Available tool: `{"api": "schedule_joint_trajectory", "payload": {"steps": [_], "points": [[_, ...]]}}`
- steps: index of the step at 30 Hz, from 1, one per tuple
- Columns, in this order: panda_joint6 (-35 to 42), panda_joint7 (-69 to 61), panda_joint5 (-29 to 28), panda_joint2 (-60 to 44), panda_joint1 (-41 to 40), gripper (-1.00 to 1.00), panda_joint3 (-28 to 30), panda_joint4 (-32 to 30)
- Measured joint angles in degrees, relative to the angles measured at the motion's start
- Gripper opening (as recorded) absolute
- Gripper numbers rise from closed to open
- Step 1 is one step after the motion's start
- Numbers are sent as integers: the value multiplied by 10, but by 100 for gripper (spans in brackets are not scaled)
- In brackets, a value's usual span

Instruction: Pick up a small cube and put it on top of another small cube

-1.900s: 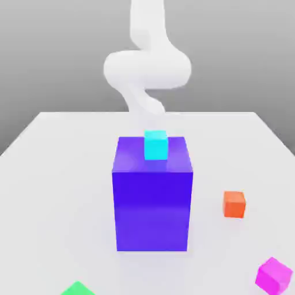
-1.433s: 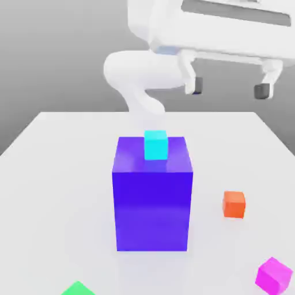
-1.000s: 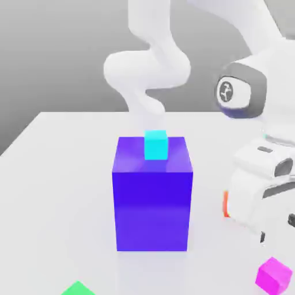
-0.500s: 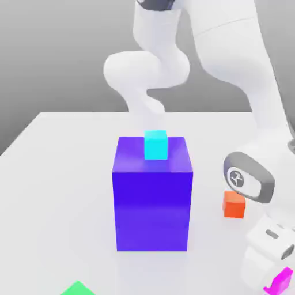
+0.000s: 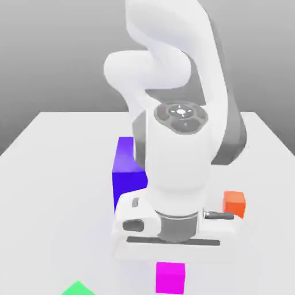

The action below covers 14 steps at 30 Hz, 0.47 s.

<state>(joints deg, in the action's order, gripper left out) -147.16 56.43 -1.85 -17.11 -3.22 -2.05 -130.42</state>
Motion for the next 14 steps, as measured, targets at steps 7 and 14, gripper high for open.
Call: {"api": "schedule_joint_trajectory", "payload": {"steps": [7, 14], "points": [[-37, 38, 41, -56, -54, 100, 47, 22], [7, 52, 43, -17, -62, 100, 62, 27]]}}
